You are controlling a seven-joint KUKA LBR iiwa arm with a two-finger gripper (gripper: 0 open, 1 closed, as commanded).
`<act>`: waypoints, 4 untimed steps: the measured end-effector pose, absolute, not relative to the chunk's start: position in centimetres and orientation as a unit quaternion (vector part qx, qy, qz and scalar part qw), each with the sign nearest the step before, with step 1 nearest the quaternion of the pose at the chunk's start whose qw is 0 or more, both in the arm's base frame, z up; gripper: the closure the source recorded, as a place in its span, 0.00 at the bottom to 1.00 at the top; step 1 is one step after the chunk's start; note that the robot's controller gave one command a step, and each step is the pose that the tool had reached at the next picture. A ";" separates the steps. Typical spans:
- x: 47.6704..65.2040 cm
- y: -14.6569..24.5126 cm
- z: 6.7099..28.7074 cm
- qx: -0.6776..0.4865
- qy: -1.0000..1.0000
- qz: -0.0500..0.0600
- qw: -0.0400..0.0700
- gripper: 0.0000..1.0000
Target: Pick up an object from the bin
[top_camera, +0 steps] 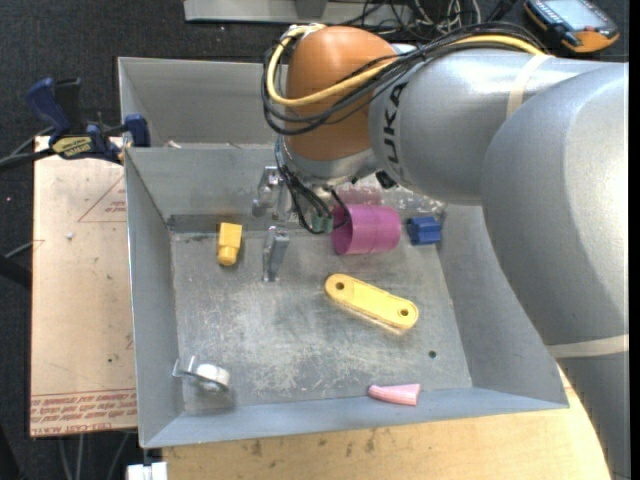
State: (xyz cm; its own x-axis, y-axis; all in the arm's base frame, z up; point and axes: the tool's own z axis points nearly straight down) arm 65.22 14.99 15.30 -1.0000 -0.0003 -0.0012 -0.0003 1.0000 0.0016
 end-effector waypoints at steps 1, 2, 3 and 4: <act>65.7 16.4 10.9 0.103 0.995 0.002 0.005 0.00; 65.6 17.1 8.0 0.136 0.991 0.001 0.002 0.00; 65.2 17.3 10.1 0.210 0.978 0.001 0.001 0.00; 66.1 17.9 7.9 0.137 0.991 0.000 0.003 0.00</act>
Offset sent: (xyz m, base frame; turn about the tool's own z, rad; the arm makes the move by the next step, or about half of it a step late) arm 0.0043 0.0255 -0.0407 -0.1058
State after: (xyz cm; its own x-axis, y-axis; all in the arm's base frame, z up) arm 66.14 17.93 7.85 -0.9624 0.2717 -0.0054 0.2717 0.9624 -0.0001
